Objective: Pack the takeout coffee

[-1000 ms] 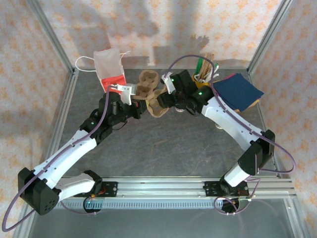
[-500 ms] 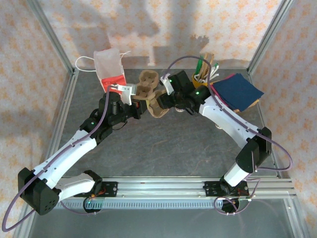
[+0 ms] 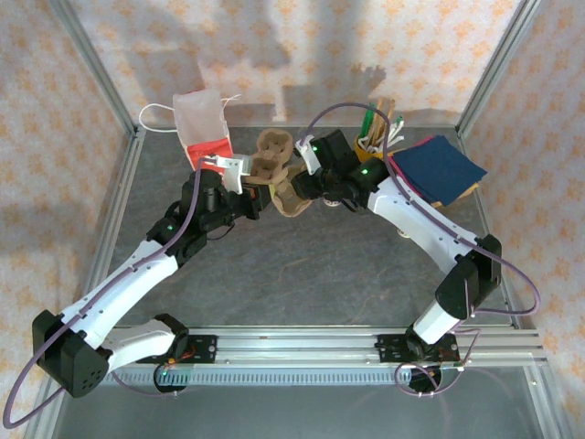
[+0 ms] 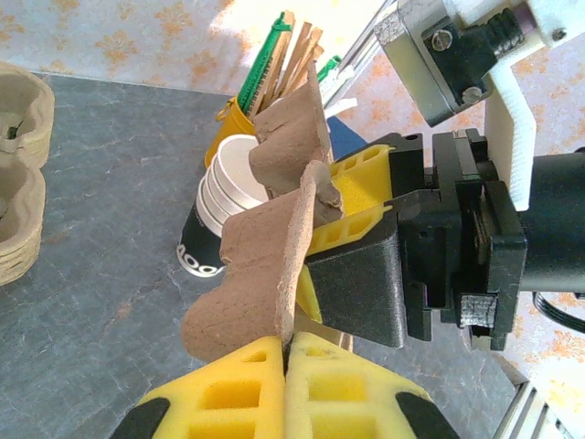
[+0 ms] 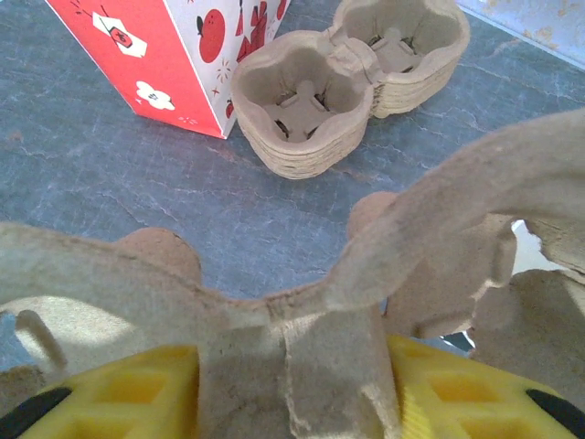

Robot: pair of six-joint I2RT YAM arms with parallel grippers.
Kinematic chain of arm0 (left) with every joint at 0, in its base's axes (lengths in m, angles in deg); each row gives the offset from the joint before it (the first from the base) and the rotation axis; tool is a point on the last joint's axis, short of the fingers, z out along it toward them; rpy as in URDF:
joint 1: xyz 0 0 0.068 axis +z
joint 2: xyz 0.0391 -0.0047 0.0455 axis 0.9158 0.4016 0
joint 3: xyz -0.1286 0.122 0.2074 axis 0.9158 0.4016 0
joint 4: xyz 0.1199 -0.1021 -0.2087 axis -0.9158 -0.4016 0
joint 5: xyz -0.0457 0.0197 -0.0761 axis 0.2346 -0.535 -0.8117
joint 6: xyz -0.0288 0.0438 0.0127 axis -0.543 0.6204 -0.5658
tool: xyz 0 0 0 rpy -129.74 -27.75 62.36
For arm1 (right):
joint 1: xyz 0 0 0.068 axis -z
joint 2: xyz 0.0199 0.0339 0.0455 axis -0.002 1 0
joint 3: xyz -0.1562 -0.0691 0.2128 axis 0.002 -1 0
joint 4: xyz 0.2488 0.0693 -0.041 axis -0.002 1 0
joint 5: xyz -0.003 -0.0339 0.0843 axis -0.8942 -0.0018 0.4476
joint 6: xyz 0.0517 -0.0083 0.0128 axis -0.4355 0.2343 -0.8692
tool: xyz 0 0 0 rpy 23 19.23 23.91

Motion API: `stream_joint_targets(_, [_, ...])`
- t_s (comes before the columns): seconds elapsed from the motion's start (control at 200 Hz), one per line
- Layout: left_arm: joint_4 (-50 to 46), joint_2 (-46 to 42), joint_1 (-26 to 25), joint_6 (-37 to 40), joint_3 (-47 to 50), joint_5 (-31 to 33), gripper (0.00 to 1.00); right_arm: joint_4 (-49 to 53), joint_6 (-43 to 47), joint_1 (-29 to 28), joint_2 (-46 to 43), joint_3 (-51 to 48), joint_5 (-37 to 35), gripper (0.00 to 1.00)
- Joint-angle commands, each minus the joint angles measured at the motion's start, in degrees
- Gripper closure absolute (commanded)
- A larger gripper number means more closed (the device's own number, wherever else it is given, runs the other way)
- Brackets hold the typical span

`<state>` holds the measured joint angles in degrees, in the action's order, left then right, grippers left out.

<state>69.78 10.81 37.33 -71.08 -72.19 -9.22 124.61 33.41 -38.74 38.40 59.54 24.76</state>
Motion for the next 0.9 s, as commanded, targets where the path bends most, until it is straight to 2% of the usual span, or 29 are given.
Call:
stream_joint_targets(0.0, [0.85,-2.02,-0.18,0.1,-0.46,0.11,0.91,-1.0,0.15,-0.35,-1.64,0.14,-0.3,0.55])
stream_joint_targets(0.065, [0.09,-2.46,-0.15,0.18,-0.73,1.47,0.67,-0.91,0.15,-0.35,-1.63,0.18,-0.34,0.57])
stream_joint_targets(0.11, [-0.48,-2.8,-0.18,0.34,-1.01,2.56,0.56,-0.84,0.16,-0.34,-1.69,0.03,-0.63,0.58])
stream_joint_targets(0.15, [-1.01,-3.12,-0.17,0.49,-1.34,3.53,0.5,-0.58,0.04,-0.35,-1.57,-0.14,-0.82,0.58])
stream_joint_targets(0.305, [-4.94,-3.7,-0.12,1.79,-4.06,5.4,0.41,2.63,-0.17,-0.35,-0.44,0.73,-1.4,0.61])
stream_joint_targets(0.43, [-11.82,-3.77,1.04,1.89,-9.43,14.78,0.36,3.66,-0.35,-0.35,-0.89,-0.22,-1.16,0.62])
stream_joint_targets(0.48, [-15.65,-2.5,4.0,0.98,-12.94,14.83,0.36,3.53,-0.44,-0.35,-1.38,-1.01,-0.54,0.62])
stream_joint_targets(0.566, [-23.17,0.72,12.28,-0.81,-19.65,12.74,0.36,3.65,-0.56,-0.41,-2.23,-2.08,0.91,0.62])
stream_joint_targets(0.671, [-33.98,5.4,20.04,-1.61,-29.8,17.94,0.34,4.27,-0.84,-0.76,-3.34,-3.07,2.47,0.63])
stream_joint_targets(0.746, [-39.2,8.93,25.47,-1.57,-36.22,18.51,0.32,4.29,-0.84,-1.37,-4.53,-3.96,3.89,0.63])
stream_joint_targets(0.896, [-43.47,14.41,30.46,-1.57,-44.41,21.88,0.29,3.52,-1.25,-2.81,-6.86,-5.56,4.05,0.63])
